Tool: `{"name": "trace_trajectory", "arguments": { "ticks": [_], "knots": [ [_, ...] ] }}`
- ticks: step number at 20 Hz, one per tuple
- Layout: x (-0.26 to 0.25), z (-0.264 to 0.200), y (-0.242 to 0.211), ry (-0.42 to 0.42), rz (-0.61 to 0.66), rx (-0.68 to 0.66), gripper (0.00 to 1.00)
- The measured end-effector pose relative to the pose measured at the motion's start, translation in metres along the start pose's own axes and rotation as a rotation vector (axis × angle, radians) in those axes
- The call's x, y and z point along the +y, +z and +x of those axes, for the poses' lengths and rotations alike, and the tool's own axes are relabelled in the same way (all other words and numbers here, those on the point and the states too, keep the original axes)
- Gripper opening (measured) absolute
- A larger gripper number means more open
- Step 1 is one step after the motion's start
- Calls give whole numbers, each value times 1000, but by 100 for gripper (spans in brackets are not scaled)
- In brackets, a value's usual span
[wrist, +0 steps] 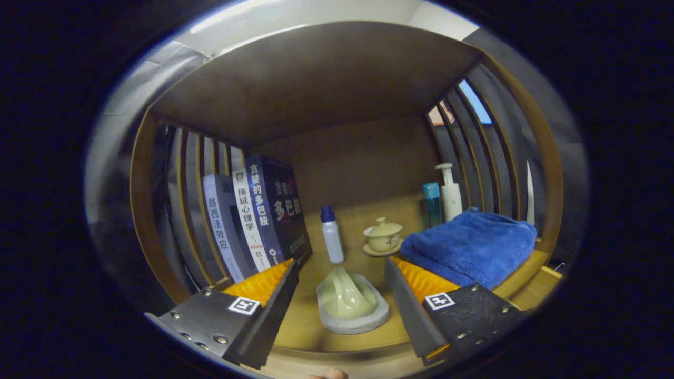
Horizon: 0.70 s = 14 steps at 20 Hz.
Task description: Pull open the drawer, take out the items inside it, and place them on the countertop above the cabinet.
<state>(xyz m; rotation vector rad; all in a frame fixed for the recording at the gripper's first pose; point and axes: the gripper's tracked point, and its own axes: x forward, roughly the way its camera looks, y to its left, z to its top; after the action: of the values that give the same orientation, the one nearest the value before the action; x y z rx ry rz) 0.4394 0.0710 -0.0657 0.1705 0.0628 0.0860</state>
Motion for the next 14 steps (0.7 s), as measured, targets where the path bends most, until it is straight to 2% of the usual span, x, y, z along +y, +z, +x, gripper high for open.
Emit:
{"name": "trace_trajectory", "arguments": {
  "ticks": [4, 9, 12, 14],
  "knots": [
    [6, -30, 38, -15, -22, -99, 98],
    [4, -93, 91, -100, -65, -155, 98],
    [-3, -145, 95, -152, -78, -167, 98],
    [-10, -177, 81, -167, -74, -132, 98]
  ]
}}
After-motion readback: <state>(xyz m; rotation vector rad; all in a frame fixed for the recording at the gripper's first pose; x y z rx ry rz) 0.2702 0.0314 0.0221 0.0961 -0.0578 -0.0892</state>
